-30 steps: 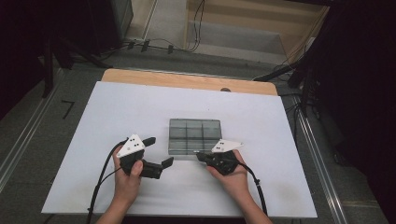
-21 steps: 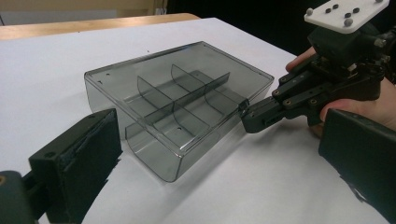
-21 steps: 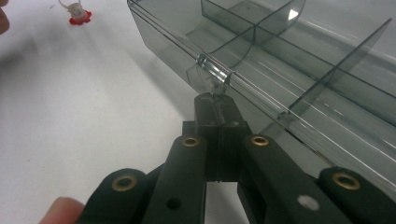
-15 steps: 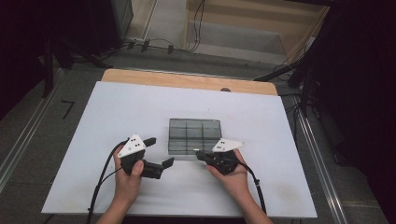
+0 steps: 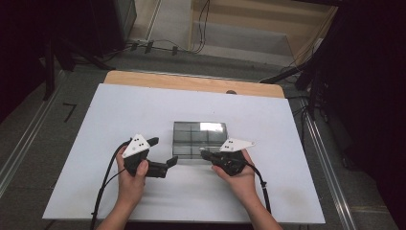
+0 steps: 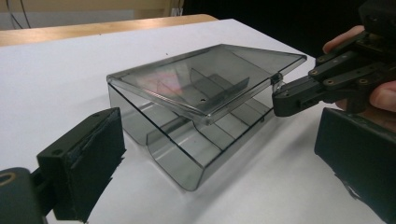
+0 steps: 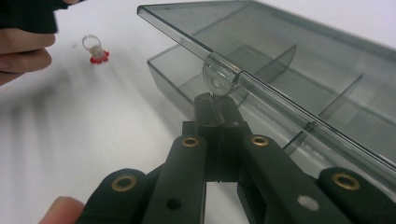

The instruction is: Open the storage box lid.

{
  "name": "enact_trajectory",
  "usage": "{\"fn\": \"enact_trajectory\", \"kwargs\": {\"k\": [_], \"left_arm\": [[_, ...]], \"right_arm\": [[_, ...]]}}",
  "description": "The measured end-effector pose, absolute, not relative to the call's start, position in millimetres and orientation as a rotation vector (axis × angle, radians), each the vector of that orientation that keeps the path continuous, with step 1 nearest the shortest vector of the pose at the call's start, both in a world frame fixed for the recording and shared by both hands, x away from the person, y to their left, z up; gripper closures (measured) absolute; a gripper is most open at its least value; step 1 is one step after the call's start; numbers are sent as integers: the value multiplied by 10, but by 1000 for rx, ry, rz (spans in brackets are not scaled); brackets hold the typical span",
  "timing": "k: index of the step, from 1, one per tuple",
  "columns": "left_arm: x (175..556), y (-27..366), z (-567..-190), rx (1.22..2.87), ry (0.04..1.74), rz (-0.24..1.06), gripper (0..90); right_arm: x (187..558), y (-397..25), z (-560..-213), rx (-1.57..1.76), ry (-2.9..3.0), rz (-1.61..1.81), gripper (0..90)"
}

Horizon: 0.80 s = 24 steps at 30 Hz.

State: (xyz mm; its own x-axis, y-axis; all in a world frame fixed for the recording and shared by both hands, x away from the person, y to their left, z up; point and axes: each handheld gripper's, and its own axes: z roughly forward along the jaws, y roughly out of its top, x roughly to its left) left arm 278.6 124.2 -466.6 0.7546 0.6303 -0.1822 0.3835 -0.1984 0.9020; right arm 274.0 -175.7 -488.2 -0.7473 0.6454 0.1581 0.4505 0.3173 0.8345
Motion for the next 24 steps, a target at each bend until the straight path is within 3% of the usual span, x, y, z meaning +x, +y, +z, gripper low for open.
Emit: {"fn": "enact_trajectory", "kwargs": {"k": [15, 24], "left_arm": [[3025, 1215, -4501, 1806, 856, 288, 53], [3173, 1123, -4456, 1851, 924, 378, 191]], "right_arm": [[2918, -1733, -4562, 991, 2338, 1405, 876], [3062, -1731, -4496, 1019, 2330, 1398, 876]]}}
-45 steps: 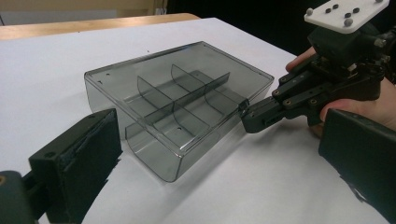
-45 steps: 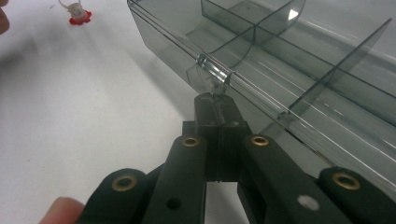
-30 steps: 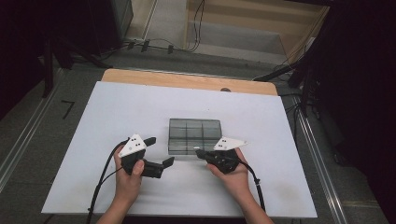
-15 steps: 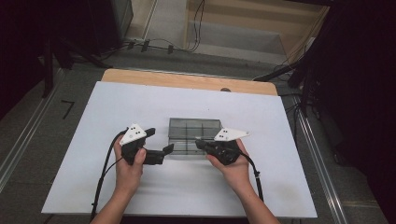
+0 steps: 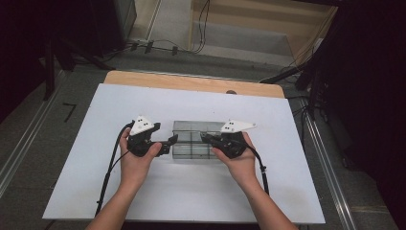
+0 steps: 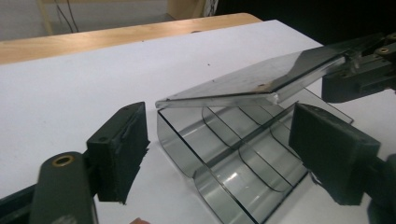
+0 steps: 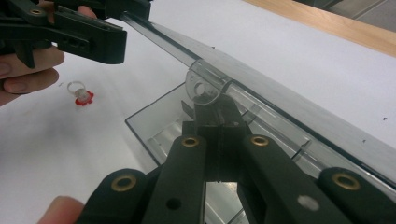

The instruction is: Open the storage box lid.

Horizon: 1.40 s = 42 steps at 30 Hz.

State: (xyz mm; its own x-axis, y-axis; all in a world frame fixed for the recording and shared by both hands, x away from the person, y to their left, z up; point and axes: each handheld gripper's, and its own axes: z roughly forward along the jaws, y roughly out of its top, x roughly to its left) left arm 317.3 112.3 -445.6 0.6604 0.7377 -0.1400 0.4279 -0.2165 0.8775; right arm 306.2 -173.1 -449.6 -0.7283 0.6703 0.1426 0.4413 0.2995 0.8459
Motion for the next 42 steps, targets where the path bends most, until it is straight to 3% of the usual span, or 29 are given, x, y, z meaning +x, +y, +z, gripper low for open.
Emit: {"fn": "enact_trajectory", "kwargs": {"k": [31, 39, 41, 42], "left_arm": [[3499, 924, -4307, 1866, 931, 484, 388], [3555, 901, -4286, 1867, 910, 450, 570], [3563, 899, -4291, 1864, 908, 444, 602], [3572, 901, -4296, 1861, 909, 438, 612]], "right_arm": [[3350, -1777, -4328, 1068, 2290, 1371, 877], [3398, -1830, -4286, 1090, 2261, 1366, 876], [3384, -1857, -4279, 1075, 2270, 1370, 858], [3343, -1895, -4258, 1046, 2283, 1380, 804]]}}
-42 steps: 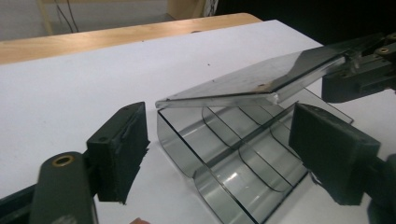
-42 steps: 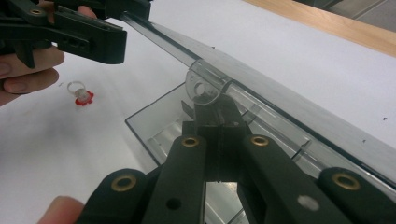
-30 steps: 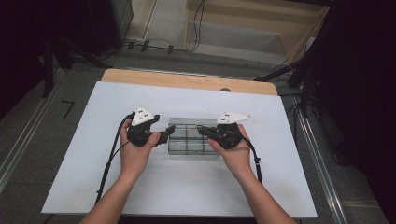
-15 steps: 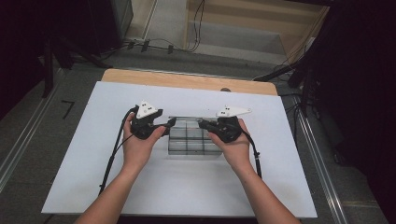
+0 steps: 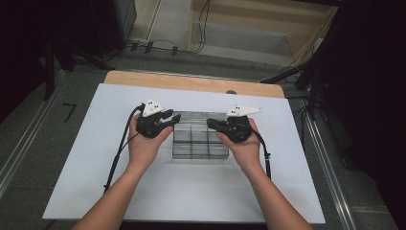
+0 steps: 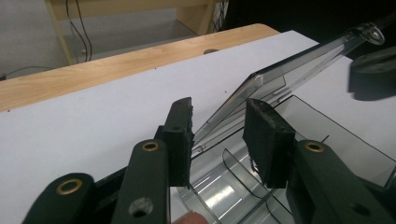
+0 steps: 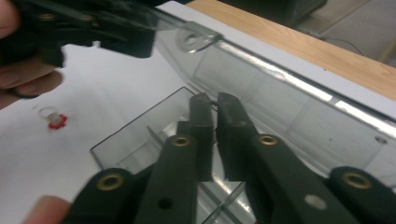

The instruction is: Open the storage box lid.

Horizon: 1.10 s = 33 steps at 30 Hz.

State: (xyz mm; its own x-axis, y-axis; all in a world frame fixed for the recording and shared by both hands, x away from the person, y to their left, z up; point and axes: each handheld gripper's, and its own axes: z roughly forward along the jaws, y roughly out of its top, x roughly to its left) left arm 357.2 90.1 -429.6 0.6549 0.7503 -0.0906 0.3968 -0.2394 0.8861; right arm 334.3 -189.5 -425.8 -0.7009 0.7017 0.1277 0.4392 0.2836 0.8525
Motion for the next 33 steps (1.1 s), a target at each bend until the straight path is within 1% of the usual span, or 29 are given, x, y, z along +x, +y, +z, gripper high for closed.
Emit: {"fn": "enact_trajectory", "kwargs": {"k": [1, 2, 3, 4, 5, 6, 7, 8, 10, 14, 15, 16, 18, 19, 20, 21, 22, 25, 27, 30, 33], "left_arm": [[3572, 901, -4296, 1861, 909, 438, 625], [3582, 905, -4300, 1863, 910, 428, 634], [3582, 905, -4300, 1863, 910, 428, 636], [3586, 906, -4301, 1862, 910, 424, 636], [3593, 910, -4300, 1863, 908, 421, 642], [3597, 912, -4298, 1862, 908, 419, 648], [3597, 912, -4298, 1862, 908, 419, 648], [3600, 919, -4293, 1857, 910, 418, 648], [3607, 930, -4290, 1852, 916, 415, 648], [3620, 937, -4289, 1840, 922, 405, 648], [3620, 937, -4289, 1840, 922, 405, 648], [3627, 937, -4292, 1839, 925, 402, 652], [3638, 944, -4296, 1838, 928, 393, 654], [3638, 944, -4296, 1838, 928, 393, 657], [3649, 948, -4301, 1829, 935, 385, 659], [3649, 948, -4301, 1829, 935, 385, 665], [3659, 950, -4305, 1823, 941, 381, 668], [3666, 946, -4311, 1817, 943, 373, 700], [3671, 941, -4316, 1817, 946, 373, 701], [3693, 946, -4326, 1806, 957, 361, 703], [3715, 950, -4329, 1800, 961, 358, 706]], "right_arm": [[3343, -1895, -4258, 1046, 2283, 1380, 804], [3282, -1950, -4231, 1000, 2290, 1393, 732], [3282, -1950, -4231, 1000, 2290, 1393, 732], [3245, -1984, -4219, 974, 2285, 1397, 687], [3171, -2064, -4195, 930, 2283, 1402, 600], [3137, -2107, -4186, 906, 2274, 1402, 563], [3137, -2107, -4186, 906, 2274, 1402, 563], [3083, -2199, -4166, 876, 2254, 1399, 491], [3053, -2301, -4150, 882, 2228, 1415, 438], [3071, -2482, -4111, 975, 2148, 1490, 306], [3071, -2482, -4111, 975, 2148, 1490, 306], [3107, -2539, -4092, 1007, 2111, 1493, 222], [3156, -2581, -4090, 1045, 2083, 1492, 141], [3156, -2581, -4090, 1045, 2083, 1492, 141], [3217, -2607, -4103, 1079, 2070, 1491, 58], [3217, -2607, -4103, 1079, 2070, 1491, 58], [3277, -2611, -4125, 1102, 2060, 1489, 0], [3328, -2597, -4155, 1113, 2062, 1484, 0], [3366, -2571, -4192, 1121, 2052, 1472, 0], [3444, -2515, -4266, 1148, 2036, 1481, 193], [3515, -2476, -4334, 1195, 2019, 1436, 316]]}}
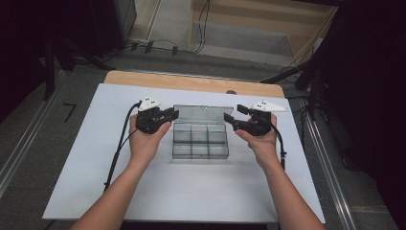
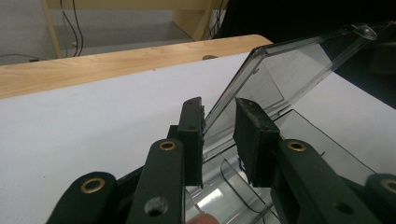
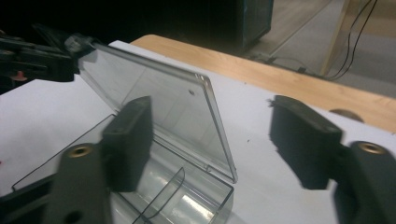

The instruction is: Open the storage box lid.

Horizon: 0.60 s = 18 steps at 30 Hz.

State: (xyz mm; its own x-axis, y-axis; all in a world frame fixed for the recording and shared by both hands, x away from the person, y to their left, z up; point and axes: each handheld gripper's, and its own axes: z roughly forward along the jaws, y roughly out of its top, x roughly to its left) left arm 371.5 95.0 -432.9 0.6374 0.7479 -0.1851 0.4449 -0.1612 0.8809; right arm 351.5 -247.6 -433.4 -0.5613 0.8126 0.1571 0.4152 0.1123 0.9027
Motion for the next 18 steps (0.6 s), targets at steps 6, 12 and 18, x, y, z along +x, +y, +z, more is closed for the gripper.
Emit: {"fn": "enact_trajectory", "kwargs": {"k": [6, 12, 18], "left_arm": [[3776, 947, -4328, 1788, 970, 347, 706], [3865, 929, -4318, 1782, 972, 339, 700], [3934, 897, -4311, 1790, 968, 332, 689]], "right_arm": [[3637, -2455, -4471, 1231, 2051, 1464, 568], [3697, -2454, -4522, 1249, 2033, 1470, 681], [3734, -2443, -4517, 1246, 2034, 1439, 711]]}}
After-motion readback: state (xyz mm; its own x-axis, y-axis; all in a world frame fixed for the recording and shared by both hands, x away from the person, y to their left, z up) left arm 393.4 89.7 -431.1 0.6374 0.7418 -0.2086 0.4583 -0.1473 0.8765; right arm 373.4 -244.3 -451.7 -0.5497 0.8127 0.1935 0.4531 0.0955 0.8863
